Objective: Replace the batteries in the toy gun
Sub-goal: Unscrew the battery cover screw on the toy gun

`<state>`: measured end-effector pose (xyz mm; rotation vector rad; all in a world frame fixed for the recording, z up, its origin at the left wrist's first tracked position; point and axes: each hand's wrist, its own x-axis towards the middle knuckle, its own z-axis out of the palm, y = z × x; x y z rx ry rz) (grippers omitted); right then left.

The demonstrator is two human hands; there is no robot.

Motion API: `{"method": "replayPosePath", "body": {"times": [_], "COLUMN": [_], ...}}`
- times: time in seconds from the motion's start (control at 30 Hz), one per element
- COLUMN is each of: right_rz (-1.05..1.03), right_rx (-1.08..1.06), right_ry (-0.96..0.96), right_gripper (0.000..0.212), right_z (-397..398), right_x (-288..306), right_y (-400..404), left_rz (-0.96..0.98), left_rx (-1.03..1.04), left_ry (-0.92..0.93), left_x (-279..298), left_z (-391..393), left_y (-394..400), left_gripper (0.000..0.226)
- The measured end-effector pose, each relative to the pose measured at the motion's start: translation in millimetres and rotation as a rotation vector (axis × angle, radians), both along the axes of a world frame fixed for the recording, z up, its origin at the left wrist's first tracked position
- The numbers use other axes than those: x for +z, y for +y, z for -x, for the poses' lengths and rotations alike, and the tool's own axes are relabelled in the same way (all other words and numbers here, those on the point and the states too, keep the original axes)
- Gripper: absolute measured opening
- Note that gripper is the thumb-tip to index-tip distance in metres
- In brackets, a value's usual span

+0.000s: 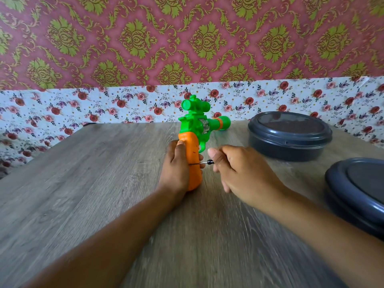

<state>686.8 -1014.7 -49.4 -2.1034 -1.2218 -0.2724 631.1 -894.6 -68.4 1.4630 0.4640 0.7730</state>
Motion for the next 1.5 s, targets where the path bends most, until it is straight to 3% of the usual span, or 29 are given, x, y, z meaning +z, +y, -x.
{"method": "replayPosePath", "body": {"times": [0.17,0.4,0.47,0.63,0.8,0.97,1.13,1.2,1.5], "right_rz": [0.019,-0.17,-0.132,0.01,-0.039,-0.145,0.033,0.059,-0.019], "right_rx": [0.077,0.221,0.19,-0.014,0.059,0.129,-0.037,-0.052,0.077], "right_ry": [0.038,0.383,0.368,0.02,0.057,0.277,0.017,-0.012,0.216], "right_gripper": [0.019,0.008,0.012,0.044,0.022,0.01,0.042,0.045,0.011], "right_z": [-1.2,2.7,3.8,-0.5,1.5,4.1,2.4,1.0,4.2], "right_x": [2.5,7.6,5.8,0.9,2.4,4.8,2.2,3.3,8.5], "right_y": [2.2,2.8,3.1,0.4,2.2,3.4,1.1,-1.2,1.4], "left_rz": [-0.016,-0.044,-0.034,0.001,0.007,-0.038,0.01,0.028,0.012], "left_rx": [0.029,-0.004,-0.008,-0.001,0.015,-0.002,-0.008,-0.009,0.019], "left_ry": [0.002,-0.002,0.0,0.011,-0.004,-0.015,-0.004,0.006,0.007], "left_x": [-0.1,2.8,2.5,-1.3,0.7,3.0,2.5,1.2,3.8], "left_z": [0.7,2.4,2.8,-0.4,0.5,3.0,1.6,0.4,2.2], "left_y": [-0.5,-3.7,-2.7,1.5,-0.9,-4.7,-1.6,-0.3,-3.2], "left_gripper": [0.027,0.027,0.027,0.025,0.024,0.023,0.026,0.027,0.025]}}
